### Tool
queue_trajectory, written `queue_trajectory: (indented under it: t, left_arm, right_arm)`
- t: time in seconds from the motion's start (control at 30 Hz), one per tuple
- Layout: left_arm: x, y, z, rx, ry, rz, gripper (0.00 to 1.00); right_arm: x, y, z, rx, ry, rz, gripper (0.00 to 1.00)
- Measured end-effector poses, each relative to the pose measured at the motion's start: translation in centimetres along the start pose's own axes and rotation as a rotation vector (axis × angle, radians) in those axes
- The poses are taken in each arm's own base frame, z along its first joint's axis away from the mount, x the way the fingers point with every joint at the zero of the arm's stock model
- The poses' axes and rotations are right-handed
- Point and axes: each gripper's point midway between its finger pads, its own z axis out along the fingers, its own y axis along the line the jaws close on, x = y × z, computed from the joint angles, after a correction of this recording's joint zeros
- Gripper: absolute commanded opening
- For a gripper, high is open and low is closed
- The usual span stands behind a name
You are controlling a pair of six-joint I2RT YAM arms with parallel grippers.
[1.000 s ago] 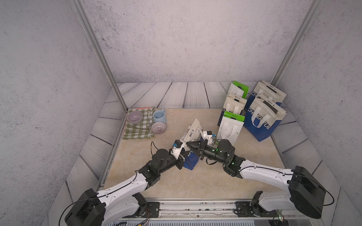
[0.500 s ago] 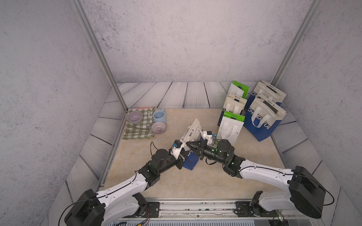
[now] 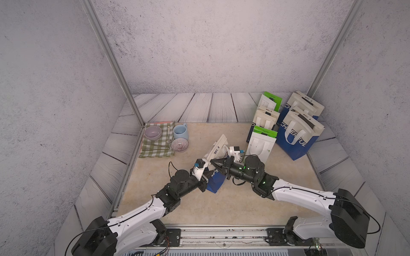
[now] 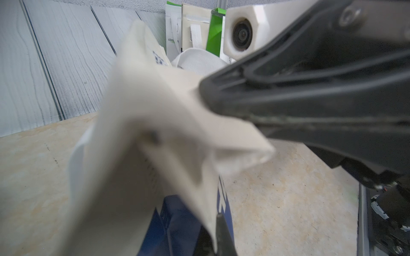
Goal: Open the takeout bag
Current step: Open the takeout bag at the center of the board.
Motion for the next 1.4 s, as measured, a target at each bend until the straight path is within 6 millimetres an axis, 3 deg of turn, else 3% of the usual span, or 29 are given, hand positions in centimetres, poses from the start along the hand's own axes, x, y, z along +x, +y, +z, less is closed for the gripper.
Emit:
queue_trajectory:
  t: [1.4]
  left_arm:
    - [-0.4, 0.3, 0.6, -0.006, -0.054, 0.016, 0.0]
  right_arm:
    - [-1.1, 1.0, -0.2, 0.087, -0.001, -0.023, 0.0]
